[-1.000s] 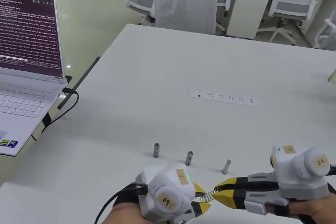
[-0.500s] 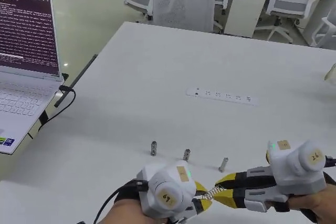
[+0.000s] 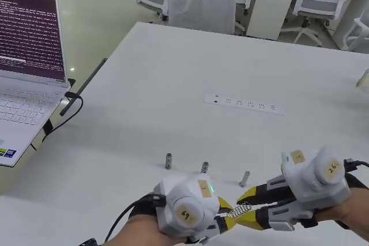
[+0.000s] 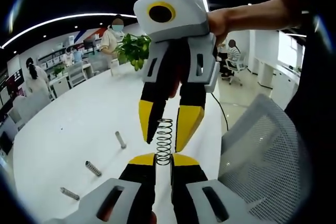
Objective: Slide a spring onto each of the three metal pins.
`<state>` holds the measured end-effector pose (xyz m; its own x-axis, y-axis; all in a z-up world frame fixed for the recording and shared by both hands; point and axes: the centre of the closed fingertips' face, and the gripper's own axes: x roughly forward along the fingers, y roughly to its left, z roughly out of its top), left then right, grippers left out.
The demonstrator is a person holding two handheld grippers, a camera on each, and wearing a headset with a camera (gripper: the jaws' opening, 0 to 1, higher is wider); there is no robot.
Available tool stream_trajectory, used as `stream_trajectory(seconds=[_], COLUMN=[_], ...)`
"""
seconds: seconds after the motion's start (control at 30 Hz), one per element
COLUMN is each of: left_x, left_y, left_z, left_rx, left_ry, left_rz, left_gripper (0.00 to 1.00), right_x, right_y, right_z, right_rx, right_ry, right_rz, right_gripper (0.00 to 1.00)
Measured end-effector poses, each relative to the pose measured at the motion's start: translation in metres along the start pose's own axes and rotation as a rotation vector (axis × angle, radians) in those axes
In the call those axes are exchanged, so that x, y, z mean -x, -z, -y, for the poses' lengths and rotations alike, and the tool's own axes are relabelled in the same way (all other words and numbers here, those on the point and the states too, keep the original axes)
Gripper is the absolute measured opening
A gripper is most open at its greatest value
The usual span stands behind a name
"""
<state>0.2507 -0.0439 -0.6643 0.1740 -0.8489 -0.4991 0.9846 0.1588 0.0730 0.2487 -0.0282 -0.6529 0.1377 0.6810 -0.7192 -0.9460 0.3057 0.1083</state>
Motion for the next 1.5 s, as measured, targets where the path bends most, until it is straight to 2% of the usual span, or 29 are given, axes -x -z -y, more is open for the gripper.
stream_trajectory(seconds=[0.13,0.33,0.47,0.83,1.27,1.33,1.4,1.5], left_x=[-0.001,-0.001,-0.001,0.001,-0.001,-0.002,-0.003,-0.002], left_y=[-0.007,-0.016,-0.022,-0.026,-0.017,-0.016,-0.014,-0.011], left_z=[0.002,0.004,0.005,0.001,0.004,0.004,0.003,0.001], left_rx=[0.000,-0.006,-0.013,-0.010,0.014,0.018,0.025,0.033], left_ry=[0.016,0.032,0.042,0.050,0.055,0.054,0.052,0.049], left_rz=[0.025,0.046,0.060,0.074,0.067,0.063,0.052,0.043], left_gripper=[0.02,0.02,0.02,0.02,0.03,0.03,0.04,0.06], right_x=[0.003,0.012,0.015,0.016,0.009,0.007,0.006,0.005], right_y=[0.000,-0.005,-0.004,-0.006,0.000,0.001,0.002,0.006], right_z=[-0.003,-0.004,-0.007,-0.005,-0.008,-0.007,-0.007,-0.005], right_rx=[0.065,0.153,0.239,0.358,0.379,0.372,0.326,0.325], right_ry=[-0.027,-0.052,-0.087,-0.125,-0.134,-0.125,-0.118,-0.111], right_rz=[-0.045,-0.083,-0.145,-0.228,-0.242,-0.243,-0.241,-0.237], right_gripper=[0.17,0.14,0.14,0.09,0.08,0.08,0.08,0.08])
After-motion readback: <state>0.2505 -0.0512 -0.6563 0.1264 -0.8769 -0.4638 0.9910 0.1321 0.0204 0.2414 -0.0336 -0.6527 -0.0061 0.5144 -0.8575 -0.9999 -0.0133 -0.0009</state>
